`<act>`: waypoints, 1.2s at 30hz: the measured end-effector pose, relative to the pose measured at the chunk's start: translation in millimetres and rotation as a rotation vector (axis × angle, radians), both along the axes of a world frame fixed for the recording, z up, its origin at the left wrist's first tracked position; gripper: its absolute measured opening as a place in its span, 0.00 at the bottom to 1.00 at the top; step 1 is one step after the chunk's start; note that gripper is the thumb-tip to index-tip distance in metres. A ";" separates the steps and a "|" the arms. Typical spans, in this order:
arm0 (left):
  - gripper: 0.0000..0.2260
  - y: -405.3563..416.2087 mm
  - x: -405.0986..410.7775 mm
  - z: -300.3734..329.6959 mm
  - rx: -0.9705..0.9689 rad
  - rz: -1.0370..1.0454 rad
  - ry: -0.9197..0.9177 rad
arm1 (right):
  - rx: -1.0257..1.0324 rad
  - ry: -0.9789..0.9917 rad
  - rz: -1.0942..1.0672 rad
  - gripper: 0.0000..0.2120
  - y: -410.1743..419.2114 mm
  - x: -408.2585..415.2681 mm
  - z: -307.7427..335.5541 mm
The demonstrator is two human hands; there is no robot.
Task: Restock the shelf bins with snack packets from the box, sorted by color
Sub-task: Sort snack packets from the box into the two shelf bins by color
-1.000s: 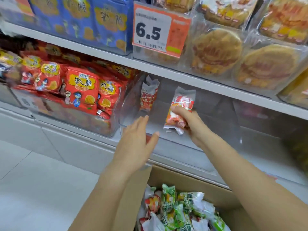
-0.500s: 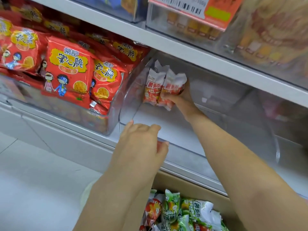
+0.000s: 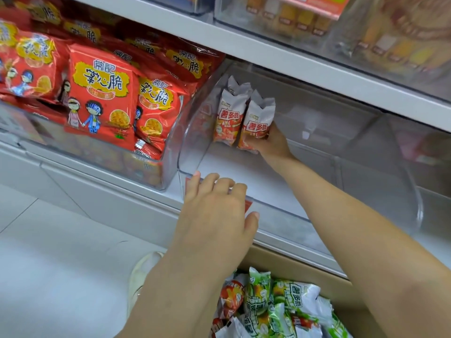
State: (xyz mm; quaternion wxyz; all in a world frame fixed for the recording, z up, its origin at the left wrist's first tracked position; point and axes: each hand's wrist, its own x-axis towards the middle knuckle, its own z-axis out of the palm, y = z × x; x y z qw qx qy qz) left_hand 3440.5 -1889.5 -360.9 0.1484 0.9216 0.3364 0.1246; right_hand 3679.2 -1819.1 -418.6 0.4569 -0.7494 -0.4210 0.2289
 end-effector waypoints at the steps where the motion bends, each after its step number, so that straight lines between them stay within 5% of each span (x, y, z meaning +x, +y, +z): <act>1: 0.32 -0.1 0.0 0.1 0.000 0.002 -0.001 | -0.012 -0.009 0.008 0.32 0.8 -0.3 -1.1; 11: 0.22 -1.5 -0.1 -0.7 -0.004 0.024 0.044 | -0.079 -0.091 -0.012 0.35 8.0 -15.2 0.9; 18: 0.31 -0.6 -1.6 11.2 -0.043 0.002 0.120 | -0.070 0.063 -0.056 0.43 5.9 -18.7 15.4; 28: 0.23 -0.4 -0.3 7.5 -0.037 -0.004 0.111 | -0.272 0.029 -0.102 0.37 -38.5 -36.7 58.4; 33: 0.16 -14.6 8.2 4.8 0.002 -0.030 -0.153 | 0.071 -0.120 -0.152 0.13 -110.1 -57.8 85.8; 36: 0.15 -39.6 6.7 6.9 -0.029 -0.132 -0.238 | 0.231 -0.184 -0.094 0.09 -180.3 -77.6 93.4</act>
